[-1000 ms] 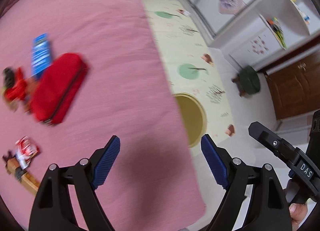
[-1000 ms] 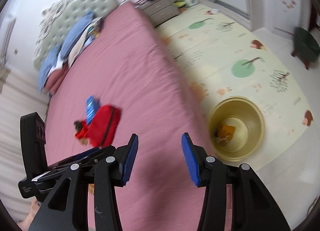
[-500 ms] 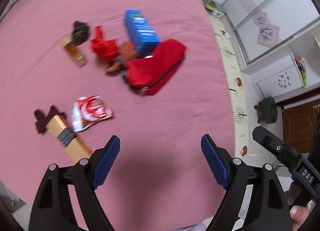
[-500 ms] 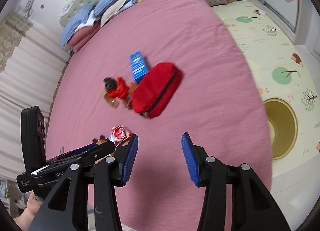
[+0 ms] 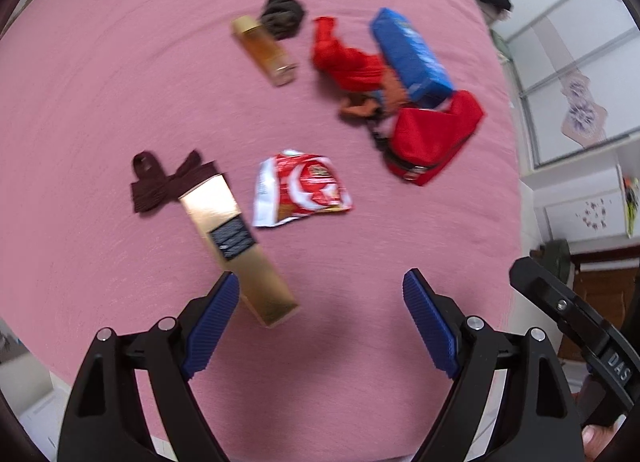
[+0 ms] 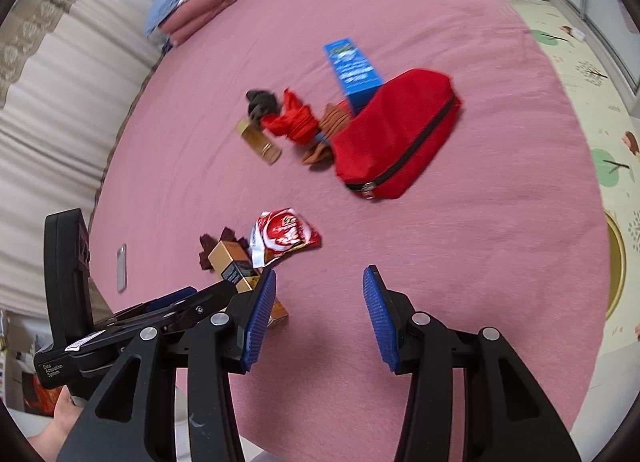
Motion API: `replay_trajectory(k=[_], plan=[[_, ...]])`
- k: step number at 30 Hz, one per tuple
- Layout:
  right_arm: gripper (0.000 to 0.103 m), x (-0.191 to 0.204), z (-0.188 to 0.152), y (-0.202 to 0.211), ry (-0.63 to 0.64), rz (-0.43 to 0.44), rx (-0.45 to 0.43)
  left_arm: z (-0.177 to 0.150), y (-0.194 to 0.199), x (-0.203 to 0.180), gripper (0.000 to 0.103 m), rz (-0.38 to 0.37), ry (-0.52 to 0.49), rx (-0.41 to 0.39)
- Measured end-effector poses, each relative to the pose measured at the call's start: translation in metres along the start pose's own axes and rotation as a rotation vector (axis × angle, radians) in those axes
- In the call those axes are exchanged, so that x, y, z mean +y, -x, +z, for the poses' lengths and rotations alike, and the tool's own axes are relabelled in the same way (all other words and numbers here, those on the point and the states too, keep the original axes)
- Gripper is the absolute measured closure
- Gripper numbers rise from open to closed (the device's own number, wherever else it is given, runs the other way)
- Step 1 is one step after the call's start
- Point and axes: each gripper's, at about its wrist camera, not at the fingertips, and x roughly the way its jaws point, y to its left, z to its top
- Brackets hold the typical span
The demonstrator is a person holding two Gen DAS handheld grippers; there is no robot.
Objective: Collect trash
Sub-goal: 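Move both tools back over the bed toward the gold box and wrapper, then grasp the gold cosmetic box with the left tool while the right tool grasps the red wrapper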
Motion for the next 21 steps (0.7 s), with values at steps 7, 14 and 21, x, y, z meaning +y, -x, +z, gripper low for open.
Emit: replay_trajectory(k=[7,14,21], plan=[[0.058,0.017,0.013,-0.045,0.079,-0.008,0.067,0.005,-0.036,0.037,0.020,-0.003,0.117,0.039],[0.058,0.024,0.023,-0.089,0.111,-0.006,0.116,0.010,-0.071,0.050,0.020,-0.003,0.161,0.089],[0.058,0.027,0.031,-0.122,0.101,-0.007,0.152,0.012,-0.097,0.057,0.024,-0.006,0.206,0.146]])
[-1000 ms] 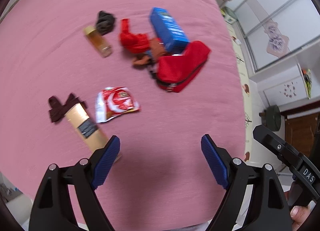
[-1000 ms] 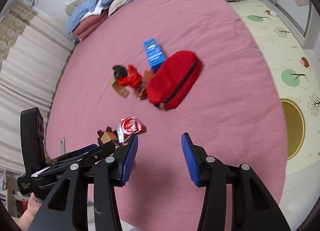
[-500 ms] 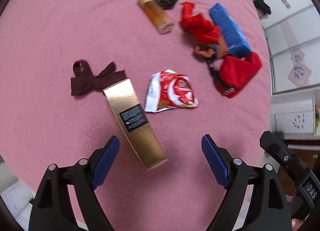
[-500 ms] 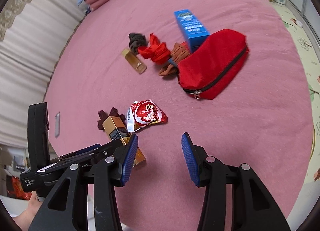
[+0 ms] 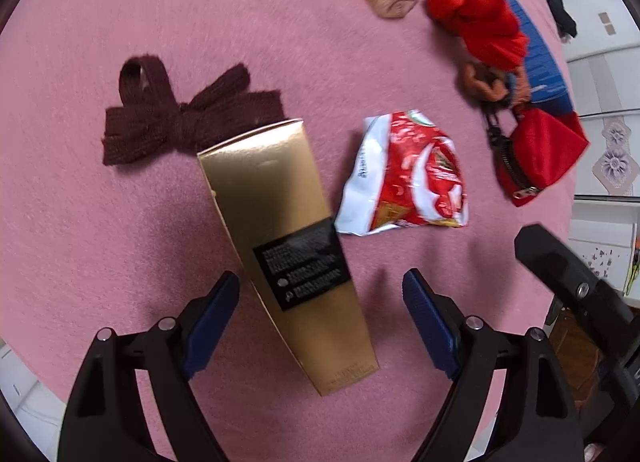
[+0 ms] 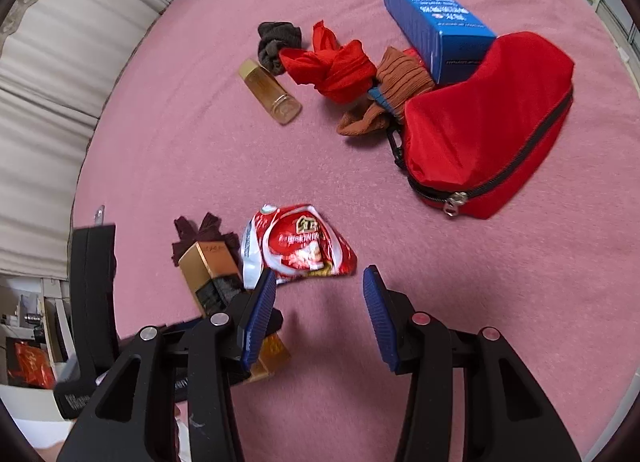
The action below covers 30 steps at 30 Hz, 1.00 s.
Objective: Collect trash
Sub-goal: 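Grasp the gold cosmetic box with the left tool while the right tool grasps the red wrapper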
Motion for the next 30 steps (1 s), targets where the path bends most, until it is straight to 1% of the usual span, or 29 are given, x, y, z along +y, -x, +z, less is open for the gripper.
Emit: replay_trajectory(k=[2,3,4,5,6,9,15,16,17,20,22,24,26,28,29,30], plan=[[0.058,0.001,0.004,-0.008,-0.005,0.000,0.005,0.002,-0.005,0.003,0.033,0.013,0.009,0.005],[0.058,0.001,0.006,-0.010,-0.005,0.001,0.007,0.001,-0.007,0.005,0.041,0.028,0.018,0.006],[0.058,0.001,0.008,-0.015,-0.004,0.000,0.014,0.000,-0.008,0.008,0.046,0.030,0.030,0.003],[0.058,0.002,0.010,-0.019,-0.002,-0.006,0.020,0.000,-0.007,0.011,0.048,0.024,0.044,-0.004],[0.058,0.003,0.011,-0.022,0.000,-0.009,0.024,-0.002,-0.004,0.015,0.055,0.014,0.061,-0.021],[0.058,0.005,0.013,-0.033,0.005,-0.017,0.038,-0.007,0.000,0.024,0.061,-0.020,0.073,-0.032],[0.058,0.003,0.014,-0.040,-0.030,-0.038,0.036,-0.012,0.007,0.035,0.062,-0.068,0.076,-0.023],[0.058,0.002,0.014,-0.041,-0.034,-0.038,0.039,-0.010,0.007,0.046,0.062,-0.080,0.076,-0.020],[0.058,0.002,0.014,-0.044,-0.038,-0.035,0.051,-0.010,0.009,0.050,0.062,-0.087,0.077,-0.020],[0.058,0.002,0.013,-0.057,-0.054,-0.026,0.081,-0.008,0.014,0.058,0.062,-0.088,0.074,-0.020],[0.059,0.008,0.011,-0.063,-0.033,-0.044,0.082,-0.008,0.017,0.067,0.062,-0.092,0.080,-0.020],[0.064,0.017,0.008,-0.065,0.002,-0.056,0.080,-0.007,0.021,0.070,0.062,-0.092,0.083,-0.020],[0.077,0.021,0.005,-0.064,0.014,-0.060,0.075,-0.006,0.022,0.070,0.062,-0.092,0.081,-0.020],[0.085,0.027,0.001,-0.064,0.034,-0.066,0.072,-0.007,0.024,0.073,0.062,-0.094,0.075,-0.022],[0.089,0.029,-0.001,-0.062,0.047,-0.069,0.069,-0.009,0.021,0.066,0.062,-0.093,0.073,-0.023],[0.090,0.031,-0.002,-0.061,0.055,-0.069,0.068,-0.010,0.022,0.065,0.062,-0.094,0.070,-0.025]])
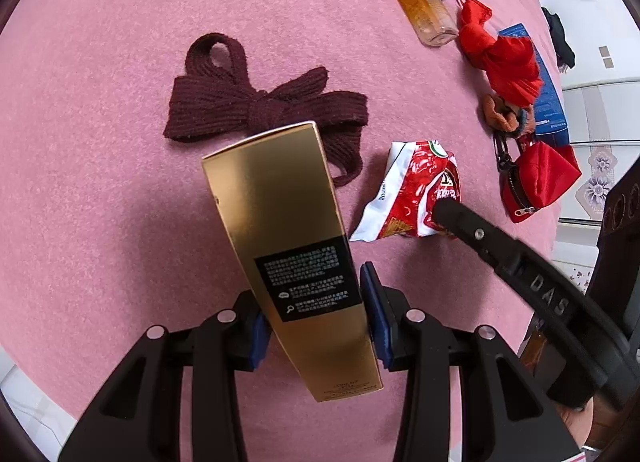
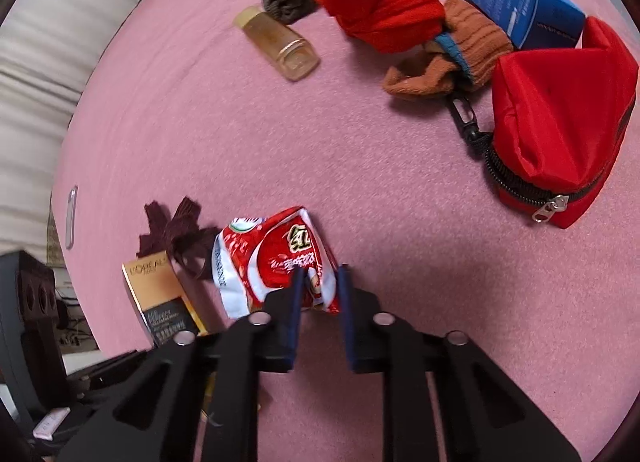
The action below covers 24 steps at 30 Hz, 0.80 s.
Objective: Collect trash
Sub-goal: 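Grasp the gold cosmetic box with the left tool while the right tool grasps the red wrapper, then carry the box and wrapper over the yellow bin and open both tools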
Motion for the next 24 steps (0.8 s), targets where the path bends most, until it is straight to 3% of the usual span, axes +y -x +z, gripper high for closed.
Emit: replay_trajectory(k=[12,24], plan=[[0.095,-0.015,-0.018,0.050,-0.059,0.046,-0.045,-0.010,0.019,-0.034,0.063,-0.017,-0.057,-0.009],[0.095,-0.083,-0.050,0.141,-0.205,0.026,-0.168,-0.036,0.037,-0.124,0.063,-0.045,-0.202,0.013]])
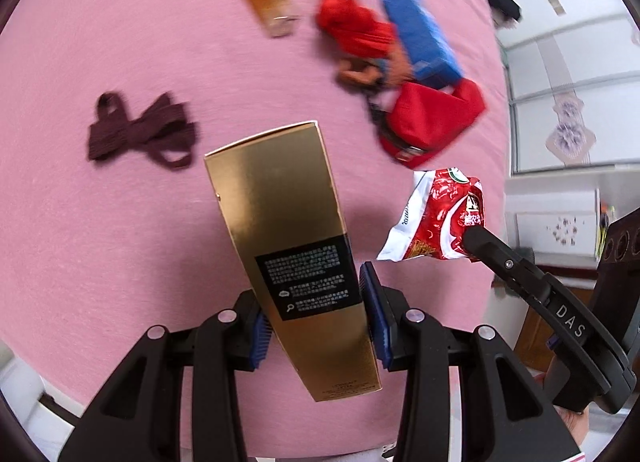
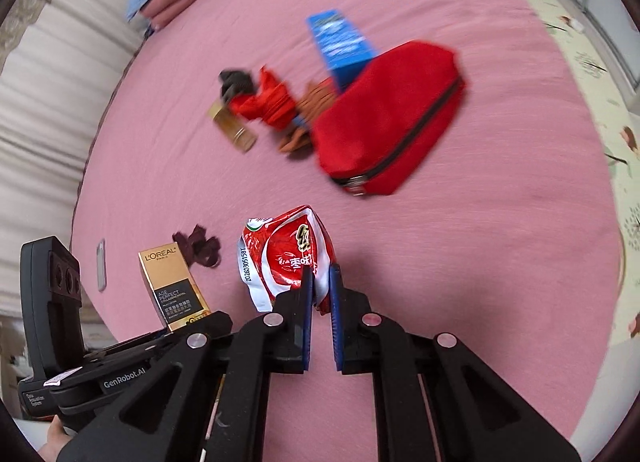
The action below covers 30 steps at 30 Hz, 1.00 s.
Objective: Collect trash
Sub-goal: 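Carry the box and wrapper over the yellow bin and open both tools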
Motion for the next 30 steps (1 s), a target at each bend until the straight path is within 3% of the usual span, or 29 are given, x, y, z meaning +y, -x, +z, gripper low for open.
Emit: replay_trajectory(k=[10,30], plan=[[0.095,-0.087,-0.011,0.083,-0.156,-0.034,-0.125,-0.013,-0.008,-0.107,0.063,-0.030,-0.187,0.044],[0.095,-0.282,-0.064,0.204,-0.448,-0.136,-0.298,-0.085,-0.094,-0.327,0.063,-0.068,-0.502,0.161]])
